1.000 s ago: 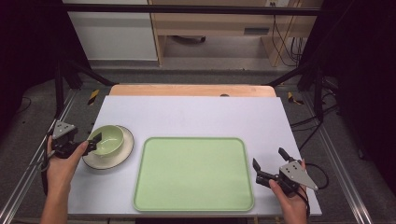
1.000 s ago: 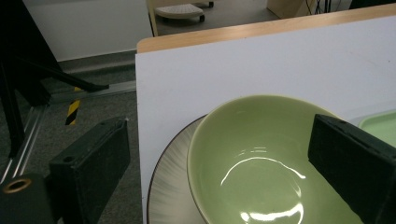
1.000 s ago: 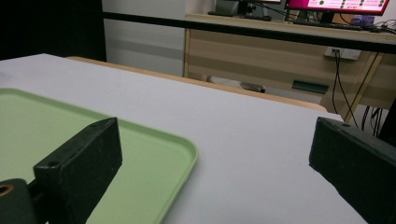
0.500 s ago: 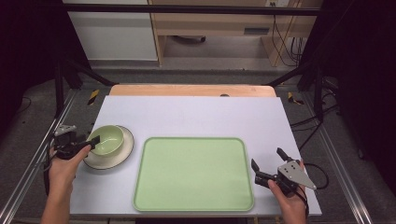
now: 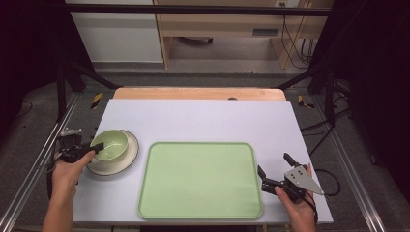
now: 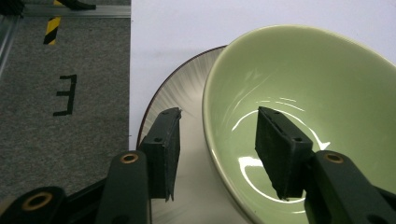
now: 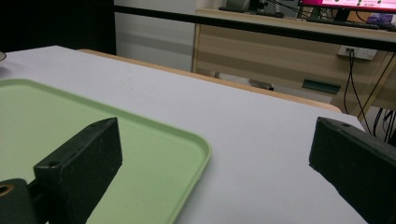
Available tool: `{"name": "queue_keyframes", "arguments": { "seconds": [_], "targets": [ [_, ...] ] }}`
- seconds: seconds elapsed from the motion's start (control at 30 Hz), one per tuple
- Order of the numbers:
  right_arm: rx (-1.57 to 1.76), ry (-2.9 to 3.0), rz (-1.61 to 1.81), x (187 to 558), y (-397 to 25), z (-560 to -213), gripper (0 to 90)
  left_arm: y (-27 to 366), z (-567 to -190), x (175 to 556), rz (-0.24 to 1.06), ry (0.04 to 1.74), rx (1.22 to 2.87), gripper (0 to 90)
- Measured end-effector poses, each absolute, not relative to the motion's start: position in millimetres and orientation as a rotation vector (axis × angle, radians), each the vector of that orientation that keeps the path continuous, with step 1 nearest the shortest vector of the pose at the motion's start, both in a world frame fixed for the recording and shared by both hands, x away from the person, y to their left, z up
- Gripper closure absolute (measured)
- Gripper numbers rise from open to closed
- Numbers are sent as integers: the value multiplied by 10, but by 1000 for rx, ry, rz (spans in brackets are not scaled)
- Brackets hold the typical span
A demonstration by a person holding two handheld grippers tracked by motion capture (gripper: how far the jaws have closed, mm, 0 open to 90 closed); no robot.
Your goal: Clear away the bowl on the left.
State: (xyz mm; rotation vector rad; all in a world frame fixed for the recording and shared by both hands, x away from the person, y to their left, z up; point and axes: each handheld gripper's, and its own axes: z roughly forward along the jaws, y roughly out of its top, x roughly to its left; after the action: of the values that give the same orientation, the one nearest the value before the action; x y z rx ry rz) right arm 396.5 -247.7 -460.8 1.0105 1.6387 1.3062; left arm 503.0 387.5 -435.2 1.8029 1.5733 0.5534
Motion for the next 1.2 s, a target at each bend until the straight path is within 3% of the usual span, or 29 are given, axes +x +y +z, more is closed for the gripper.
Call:
{"name": "queue_keyframes", "arguments": {
  "seconds": [0.23, 0.77, 1.2],
  "targets": [
    [1014, 1644, 1305, 3973, -2477, -4614, 28, 3899, -4376, 5056, 532, 1599, 1781, 648],
    [1018, 1647, 1305, 3975, -2469, -4620, 28, 3904, -4421, 5121, 508, 1610, 1803, 824],
    [1015, 1656, 1301, 3976, -2466, -4619, 30, 3931, -4374, 5030, 479, 1606, 1720, 832]
  ]
}}
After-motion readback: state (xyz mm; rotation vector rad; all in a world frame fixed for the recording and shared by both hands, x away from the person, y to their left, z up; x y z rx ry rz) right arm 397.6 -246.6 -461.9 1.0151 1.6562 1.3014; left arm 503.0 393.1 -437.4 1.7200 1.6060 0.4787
